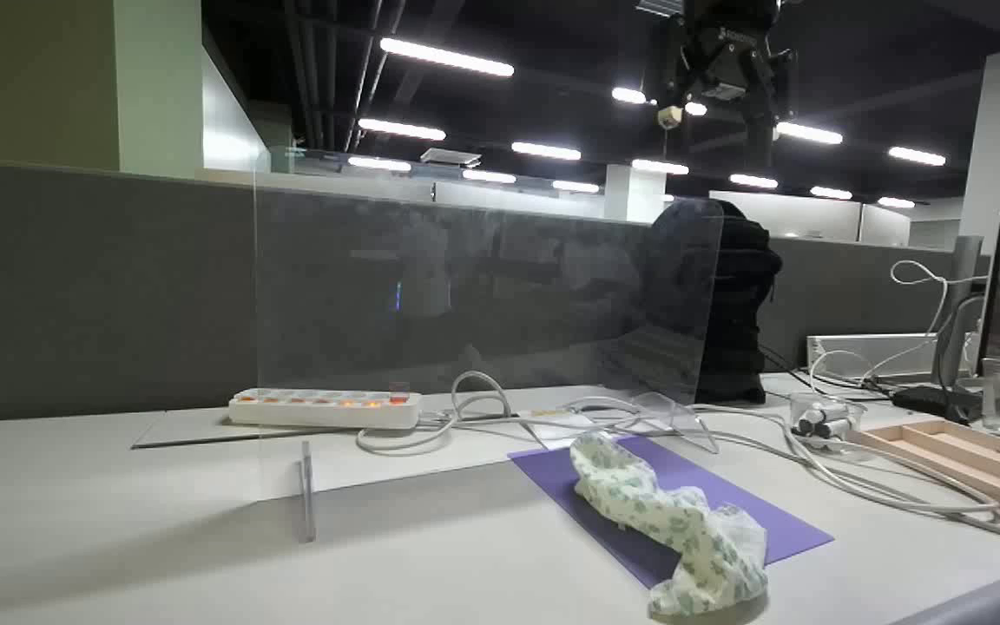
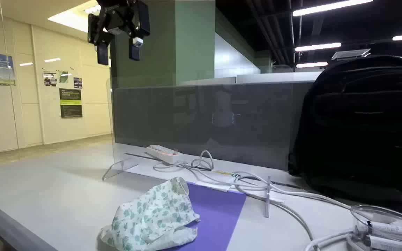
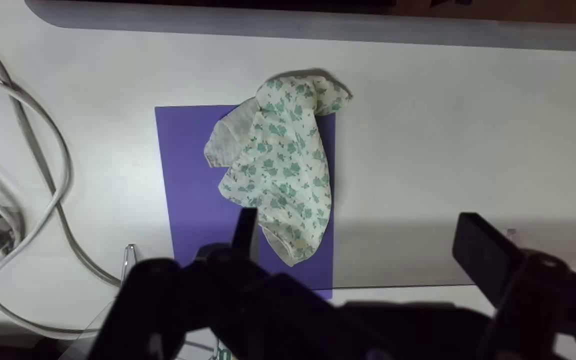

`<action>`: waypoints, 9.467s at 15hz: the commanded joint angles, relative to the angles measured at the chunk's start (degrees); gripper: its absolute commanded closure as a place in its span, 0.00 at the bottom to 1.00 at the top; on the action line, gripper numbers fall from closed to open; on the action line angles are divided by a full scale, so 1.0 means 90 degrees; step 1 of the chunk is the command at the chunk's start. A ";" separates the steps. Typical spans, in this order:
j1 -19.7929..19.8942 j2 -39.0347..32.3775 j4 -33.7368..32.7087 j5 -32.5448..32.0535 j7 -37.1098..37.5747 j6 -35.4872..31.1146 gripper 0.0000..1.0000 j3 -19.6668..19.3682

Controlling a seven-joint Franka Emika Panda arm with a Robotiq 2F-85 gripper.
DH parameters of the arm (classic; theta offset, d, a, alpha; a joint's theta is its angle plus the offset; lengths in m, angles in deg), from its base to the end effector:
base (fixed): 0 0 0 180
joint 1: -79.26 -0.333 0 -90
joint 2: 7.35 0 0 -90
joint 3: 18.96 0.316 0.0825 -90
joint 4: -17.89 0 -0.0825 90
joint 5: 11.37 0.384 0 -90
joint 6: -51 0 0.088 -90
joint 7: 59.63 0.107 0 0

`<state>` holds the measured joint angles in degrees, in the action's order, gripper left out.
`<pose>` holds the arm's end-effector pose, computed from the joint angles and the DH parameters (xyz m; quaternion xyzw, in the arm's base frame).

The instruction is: Hang the cloth on the screen

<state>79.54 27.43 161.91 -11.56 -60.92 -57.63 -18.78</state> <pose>0.3641 -0.0008 0.4830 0.9999 0.0106 -0.0054 0.0024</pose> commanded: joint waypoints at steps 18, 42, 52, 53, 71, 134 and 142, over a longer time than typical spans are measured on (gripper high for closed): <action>0.0184 -0.0347 0.0636 -0.0242 0.0302 -0.1812 0.00 0.0075; 0.0263 -0.3954 0.0684 0.0378 -0.1154 -0.5465 0.00 -0.0556; 0.0947 -0.6059 -0.0766 0.0891 -0.3157 -0.6293 0.00 0.0407; 0.1051 -0.6201 -0.0849 0.0855 -0.3212 -0.6369 0.00 0.0545; 0.1976 -0.5970 -0.1001 0.0904 -0.3425 -0.5624 1.00 0.1625; -0.0542 -0.5213 -0.5275 -0.2276 0.1616 -0.4185 0.40 -0.0143; -0.0477 -0.5240 -0.5226 -0.2189 0.1309 -0.4180 0.00 -0.0162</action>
<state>75.59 -19.12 116.60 -31.49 -48.78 -95.37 -19.73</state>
